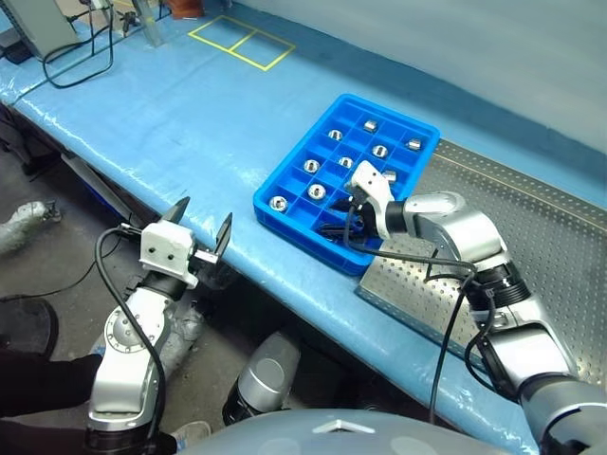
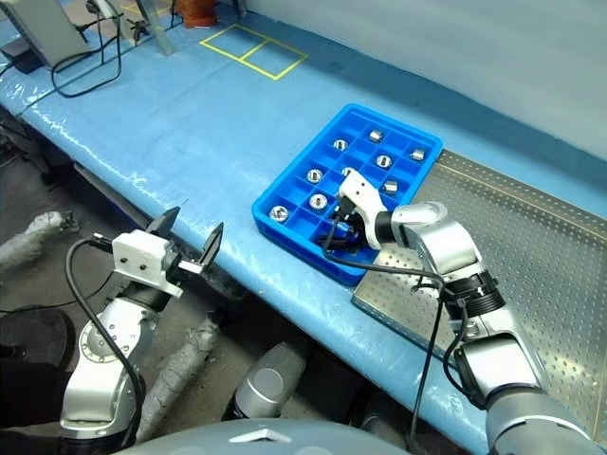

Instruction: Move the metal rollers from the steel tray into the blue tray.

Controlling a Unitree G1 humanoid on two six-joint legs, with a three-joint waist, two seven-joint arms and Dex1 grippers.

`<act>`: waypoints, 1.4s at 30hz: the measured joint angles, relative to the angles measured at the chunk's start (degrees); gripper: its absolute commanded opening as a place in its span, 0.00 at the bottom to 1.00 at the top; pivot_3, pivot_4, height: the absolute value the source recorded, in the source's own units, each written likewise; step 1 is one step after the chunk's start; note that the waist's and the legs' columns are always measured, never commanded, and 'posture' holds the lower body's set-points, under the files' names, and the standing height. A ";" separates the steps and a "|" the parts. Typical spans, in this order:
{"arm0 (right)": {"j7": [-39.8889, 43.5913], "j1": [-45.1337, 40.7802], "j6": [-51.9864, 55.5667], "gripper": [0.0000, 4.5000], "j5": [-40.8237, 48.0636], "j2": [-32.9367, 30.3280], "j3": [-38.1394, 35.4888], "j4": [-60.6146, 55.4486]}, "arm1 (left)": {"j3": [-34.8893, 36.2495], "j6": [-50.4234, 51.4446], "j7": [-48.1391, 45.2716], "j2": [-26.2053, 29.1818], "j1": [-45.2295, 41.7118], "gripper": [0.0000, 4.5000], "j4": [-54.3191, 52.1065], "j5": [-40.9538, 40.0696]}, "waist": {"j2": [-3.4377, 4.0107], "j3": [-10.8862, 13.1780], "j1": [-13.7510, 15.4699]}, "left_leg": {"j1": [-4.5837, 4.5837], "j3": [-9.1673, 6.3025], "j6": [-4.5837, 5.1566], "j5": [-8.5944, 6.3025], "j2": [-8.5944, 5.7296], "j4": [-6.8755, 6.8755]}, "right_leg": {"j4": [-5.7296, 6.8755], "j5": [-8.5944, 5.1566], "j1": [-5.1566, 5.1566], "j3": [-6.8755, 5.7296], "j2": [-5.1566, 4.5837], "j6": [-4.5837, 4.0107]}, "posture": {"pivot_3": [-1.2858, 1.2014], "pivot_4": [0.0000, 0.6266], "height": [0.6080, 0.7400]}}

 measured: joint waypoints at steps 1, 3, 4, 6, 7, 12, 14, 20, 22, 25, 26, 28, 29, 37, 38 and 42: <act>-1.27 0.32 -0.09 0.91 0.23 0.64 -1.16 -0.08 | -0.16 0.00 -0.34 0.01 -0.68 0.89 0.57 -0.05 | 0.01 0.00 -0.10 | 0.00 -0.01 0.00 0.00 0.00 0.01 | 0.01 0.00 0.00 -0.01 0.00 0.00 | 0.70 0.24 1.00; -4.63 1.14 0.27 0.91 1.04 1.58 -4.43 -0.59 | -1.06 0.02 -0.95 0.04 -2.80 0.89 2.14 -0.10 | 0.01 0.00 -0.40 | -0.02 -0.04 -0.01 0.01 0.00 0.05 | 0.00 0.01 0.03 -0.05 -0.01 0.01 | 0.67 0.24 1.00; -6.05 1.77 0.88 0.91 1.53 1.49 -6.34 -1.33 | -1.77 0.00 -1.60 0.05 -4.05 0.89 3.08 -0.11 | 0.01 0.00 -0.56 | -0.01 -0.05 -0.01 0.01 -0.01 0.08 | -0.01 0.01 0.08 -0.05 -0.02 0.02 | 0.66 0.24 1.00; -8.17 5.16 2.49 0.91 2.76 0.20 -10.68 -5.73 | -4.06 -0.07 -3.47 0.05 -7.86 0.89 6.45 -0.15 | 0.03 -0.01 -0.91 | -0.03 -0.08 0.02 0.00 -0.04 0.15 | -0.08 0.02 0.16 -0.08 -0.04 0.04 | 0.63 0.24 1.00; -8.91 6.70 3.42 0.91 3.42 -0.37 -12.29 -7.67 | -4.93 -0.14 -4.30 0.04 -9.22 0.89 7.72 -0.16 | 0.02 -0.01 -1.49 | -0.03 -0.08 0.06 -0.03 -0.04 0.21 | -0.09 0.03 0.19 -0.08 -0.04 0.06 | 0.62 0.24 1.00; -13.52 15.17 8.37 0.91 5.62 -3.13 -20.21 -16.57 | -8.65 -1.54 -8.39 -0.19 -16.20 0.89 14.35 -0.38 | 0.05 -0.03 -6.72 | -0.07 -0.08 0.09 -0.03 -0.03 0.27 | -0.06 0.12 0.21 -0.05 -0.02 0.17 | 0.57 0.24 1.00; -15.34 18.10 9.96 0.91 6.61 -3.30 -22.89 -19.53 | -9.81 -2.48 -9.87 -0.34 -18.28 0.89 16.42 -0.62 | 0.07 -0.04 -9.67 | -0.05 -0.09 0.12 -0.04 -0.03 0.28 | -0.06 0.22 0.25 0.01 0.00 0.32 | 0.56 0.24 1.00; -19.48 23.82 14.53 0.91 8.59 -3.98 -28.05 -24.99 | -11.88 -4.41 -12.97 -0.91 -22.46 0.89 21.38 -0.66 | 0.08 -0.04 -19.90 | 0.03 -0.08 0.36 -0.11 -0.04 0.56 | -0.07 0.39 0.54 0.23 0.03 0.37 | 0.54 0.24 1.00; -21.12 24.53 16.31 0.91 8.76 -4.09 -28.55 -25.20 | -12.30 -5.03 -13.54 -1.25 -23.08 0.89 22.30 -0.71 | 0.07 -0.04 -23.83 | 0.16 -0.07 0.45 -0.09 -0.06 0.62 | -0.10 0.33 0.72 0.30 0.01 0.35 | 0.53 0.24 1.00; -23.08 25.12 18.26 0.91 8.85 -4.05 -28.82 -25.09 | -12.61 -5.47 -14.20 -1.62 -23.47 0.89 23.45 -0.74 | 0.03 0.00 -28.75 | 0.82 -0.03 0.55 -0.11 -0.08 0.57 | -0.14 0.18 1.34 0.38 -0.03 0.27 | 0.53 0.24 1.00; -23.86 25.11 19.02 0.91 8.89 -3.91 -28.99 -24.96 | -12.62 -5.76 -14.25 -1.67 -23.49 0.89 23.83 -0.74 | 0.02 0.01 -30.28 | 0.98 0.00 0.56 -0.11 -0.07 0.55 | -0.12 0.16 1.44 0.42 -0.01 0.25 | 0.54 0.24 1.00; -25.21 25.11 20.07 0.91 8.90 -3.60 -29.10 -23.99 | -12.65 -6.04 -14.32 -1.98 -23.47 0.89 24.08 -0.74 | 0.00 0.02 -32.58 | 1.03 0.01 0.64 -0.06 -0.07 0.55 | -0.01 0.16 1.45 0.47 0.00 0.26 | 0.54 0.24 1.00; -25.41 25.11 20.44 0.91 8.93 -3.53 -29.09 -23.35 | -12.67 -6.10 -14.34 -2.03 -23.47 0.89 24.08 -0.75 | 0.00 0.02 -33.29 | 1.05 0.01 0.67 -0.04 -0.07 0.55 | 0.02 0.17 1.45 0.49 0.02 0.26 | 0.54 0.24 1.00; -25.16 23.39 21.67 0.91 10.65 0.12 -26.63 -17.70 | -12.37 -6.18 -14.03 -1.92 -21.78 0.89 24.07 -0.65 | 0.00 0.01 -35.69 | 1.13 0.02 0.80 0.04 -0.10 0.54 | 0.15 0.23 1.47 0.66 0.07 0.34 | 0.56 0.24 1.00; -25.36 22.64 21.66 0.91 10.94 1.35 -26.60 -16.48 | -12.36 -6.18 -14.01 -1.91 -21.57 0.89 24.07 -0.63 | 0.00 0.01 -35.61 | 1.12 0.02 0.82 0.05 -0.12 0.55 | 0.14 0.25 1.47 0.67 0.07 0.37 | 0.56 0.24 1.00; -26.36 20.48 21.24 0.87 10.28 2.29 -25.28 -13.55 | -12.19 -6.16 -13.50 -1.43 -20.82 0.89 24.04 -0.55 | -0.18 -0.05 -35.51 | 1.15 0.09 0.83 0.06 -0.13 0.57 | 0.08 0.30 1.51 0.78 0.06 0.45 | 0.57 0.24 1.00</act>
